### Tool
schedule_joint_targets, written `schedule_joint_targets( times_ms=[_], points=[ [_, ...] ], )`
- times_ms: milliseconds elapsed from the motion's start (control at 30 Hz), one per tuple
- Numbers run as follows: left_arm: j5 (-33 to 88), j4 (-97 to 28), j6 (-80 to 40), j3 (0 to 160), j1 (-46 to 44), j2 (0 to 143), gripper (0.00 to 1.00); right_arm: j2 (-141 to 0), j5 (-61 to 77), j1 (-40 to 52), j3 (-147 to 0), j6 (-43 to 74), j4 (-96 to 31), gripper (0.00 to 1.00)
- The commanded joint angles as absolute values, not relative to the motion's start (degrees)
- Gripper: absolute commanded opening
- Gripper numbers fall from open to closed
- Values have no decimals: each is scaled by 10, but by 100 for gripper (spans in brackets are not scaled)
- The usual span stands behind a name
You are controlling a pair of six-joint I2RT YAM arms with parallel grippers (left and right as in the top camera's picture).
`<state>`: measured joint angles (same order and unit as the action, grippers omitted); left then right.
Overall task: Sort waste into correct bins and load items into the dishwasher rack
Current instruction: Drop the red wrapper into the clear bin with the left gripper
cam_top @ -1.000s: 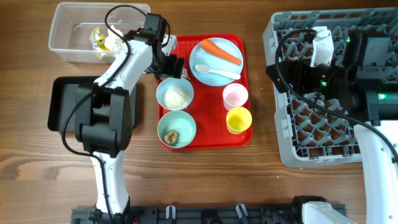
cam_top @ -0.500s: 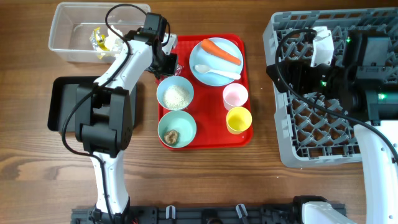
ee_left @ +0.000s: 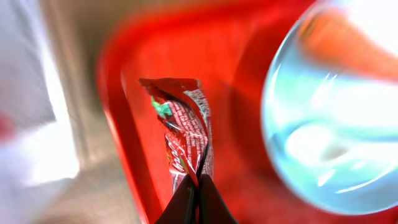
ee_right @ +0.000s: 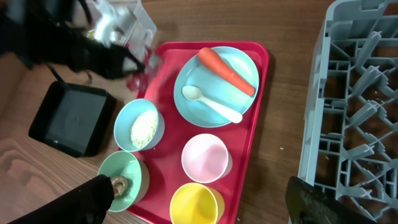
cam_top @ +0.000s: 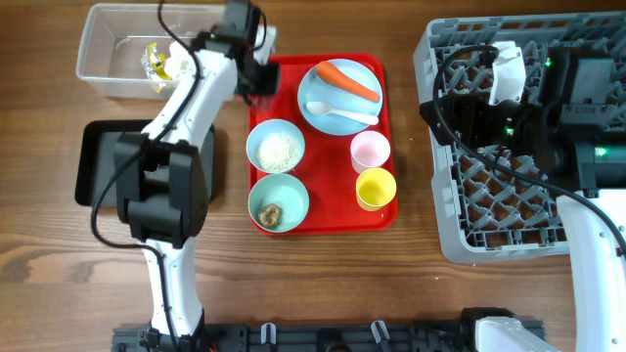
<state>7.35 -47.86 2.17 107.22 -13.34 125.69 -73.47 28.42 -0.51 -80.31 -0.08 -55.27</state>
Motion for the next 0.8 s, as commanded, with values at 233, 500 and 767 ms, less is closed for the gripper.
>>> schedule_joint_targets(
  times_ms=[233,500,767],
  points=[
    [-37,-476,10,1152,-96,1150,4,-737,279,-2,-806,0,-551,91],
    [-7,-422,10,1152,-13,1192,21,-737,279,-2,-806,0,-552,91],
    [20,-412,10,1152,2,1209,100,-737,279,-2,-806,0,-562,91]
  ],
)
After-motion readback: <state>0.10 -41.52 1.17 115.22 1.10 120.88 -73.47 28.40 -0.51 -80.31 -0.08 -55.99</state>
